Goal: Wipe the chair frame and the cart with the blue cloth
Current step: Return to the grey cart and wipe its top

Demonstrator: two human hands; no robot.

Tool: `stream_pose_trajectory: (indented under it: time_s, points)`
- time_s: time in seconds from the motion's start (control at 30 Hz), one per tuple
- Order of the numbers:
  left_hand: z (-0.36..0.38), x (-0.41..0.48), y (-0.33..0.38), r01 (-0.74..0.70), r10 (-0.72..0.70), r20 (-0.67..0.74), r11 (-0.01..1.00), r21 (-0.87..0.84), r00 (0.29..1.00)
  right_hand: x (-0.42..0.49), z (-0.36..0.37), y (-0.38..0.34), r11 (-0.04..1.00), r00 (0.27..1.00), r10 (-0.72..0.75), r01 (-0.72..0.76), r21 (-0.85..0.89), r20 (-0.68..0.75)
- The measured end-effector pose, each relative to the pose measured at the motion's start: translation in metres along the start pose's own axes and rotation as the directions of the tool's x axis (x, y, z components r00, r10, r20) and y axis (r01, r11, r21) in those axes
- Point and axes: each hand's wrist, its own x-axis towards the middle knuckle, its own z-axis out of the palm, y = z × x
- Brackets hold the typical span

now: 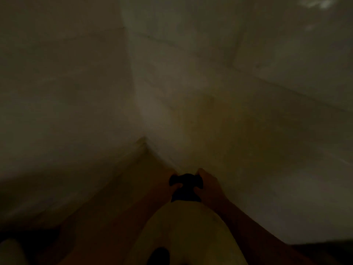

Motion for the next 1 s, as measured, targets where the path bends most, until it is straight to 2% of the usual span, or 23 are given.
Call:
stream_pose_trajectory:
  time_s: [0.07, 0.17, 0.23, 0.33, 0.47, 0.5, 0.53, 0.57, 0.77, 0.83, 1.0]
  points:
    - [0.022, 0.027, 0.031, -0.109, 0.122, 0.159, 0.990, -0.092, 0.980, -0.020, -0.022, 0.027, 0.994, 0.992, 0.100, -0.096, 0.056, -0.080]
    - [0.057, 0.052, 0.069, -0.260, 0.286, 0.275, 0.957, -0.129, 0.918, -0.053, -0.045, 0.052, 0.971, 0.935, 0.237, -0.220, 0.092, -0.265]
    - [0.076, 0.059, 0.092, -0.337, 0.374, 0.345, 0.927, -0.166, 0.861, -0.081, -0.055, 0.062, 0.935, 0.861, 0.355, -0.324, 0.145, -0.364]
    - [0.101, 0.056, 0.125, -0.441, 0.516, 0.452, 0.857, -0.268, 0.727, -0.130, -0.056, 0.071, 0.865, 0.734, 0.501, -0.442, 0.236, -0.460]
    - [0.133, 0.031, 0.179, -0.563, 0.644, 0.556, 0.753, -0.341, 0.525, -0.201, -0.049, 0.077, 0.758, 0.505, 0.649, -0.497, 0.424, -0.569]
    - [0.146, 0.016, 0.196, -0.599, 0.672, 0.582, 0.717, -0.357, 0.458, -0.226, -0.042, 0.080, 0.713, 0.423, 0.696, -0.505, 0.487, -0.580]
    - [0.148, 0.012, 0.203, -0.600, 0.673, 0.587, 0.715, -0.359, 0.450, -0.233, -0.041, 0.080, 0.704, 0.401, 0.704, -0.504, 0.501, -0.586]
    - [0.158, -0.001, 0.214, -0.621, 0.691, 0.598, 0.688, -0.374, 0.406, -0.252, -0.036, 0.082, 0.672, 0.349, 0.733, -0.505, 0.542, -0.584]
    - [0.219, -0.097, 0.289, -0.715, 0.758, 0.648, 0.491, -0.498, 0.069, -0.373, -0.007, 0.098, 0.499, 0.015, 0.830, -0.469, 0.729, -0.558]
    - [0.238, -0.135, 0.314, -0.725, 0.758, 0.652, 0.435, -0.534, -0.026, -0.414, 0.003, 0.107, 0.459, -0.081, 0.835, -0.440, 0.772, -0.544]
    - [0.280, -0.233, 0.367, -0.736, 0.775, 0.595, 0.272, -0.620, -0.214, -0.515, 0.024, 0.125, 0.384, -0.268, 0.825, -0.382, 0.841, -0.498]
